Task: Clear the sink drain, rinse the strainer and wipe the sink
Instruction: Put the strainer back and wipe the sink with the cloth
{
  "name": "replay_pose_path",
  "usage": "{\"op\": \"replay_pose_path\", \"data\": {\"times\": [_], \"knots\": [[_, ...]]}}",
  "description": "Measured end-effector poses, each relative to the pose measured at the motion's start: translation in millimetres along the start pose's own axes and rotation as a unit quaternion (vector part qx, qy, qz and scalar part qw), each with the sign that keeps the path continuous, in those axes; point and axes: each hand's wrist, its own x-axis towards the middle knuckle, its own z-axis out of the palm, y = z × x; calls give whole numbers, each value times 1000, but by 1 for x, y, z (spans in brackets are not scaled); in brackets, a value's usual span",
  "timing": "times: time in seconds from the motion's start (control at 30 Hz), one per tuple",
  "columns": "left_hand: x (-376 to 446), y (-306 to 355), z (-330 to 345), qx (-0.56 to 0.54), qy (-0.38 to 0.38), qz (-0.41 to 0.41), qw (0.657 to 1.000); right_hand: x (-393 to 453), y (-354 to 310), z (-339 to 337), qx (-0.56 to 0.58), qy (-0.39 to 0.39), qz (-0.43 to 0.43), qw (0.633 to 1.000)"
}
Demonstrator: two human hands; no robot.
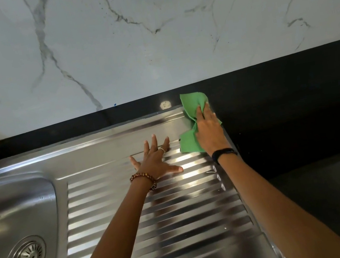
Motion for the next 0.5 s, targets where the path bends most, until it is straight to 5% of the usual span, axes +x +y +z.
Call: {"op": "replay_pose_path", "data": {"times": [0.17, 0.27, 0.3, 0.37, 0.5], "knots": [[-8, 5, -2, 0, 19, -8, 1000, -57, -1, -2, -8, -24, -28, 999], [-24, 11, 1, 37, 71, -11, 997, -77, 1, -21, 156, -107, 20, 982], [-31, 14, 4, 52, 97, -4, 994, -83, 2, -30, 277, -142, 53, 949], [-45, 14, 11, 59, 148, 16, 987, -97, 2, -51, 521, -202, 118, 821], [-68, 2, 10, -27, 187, 24, 982, -115, 3, -80, 773, -206, 140, 584]]}}
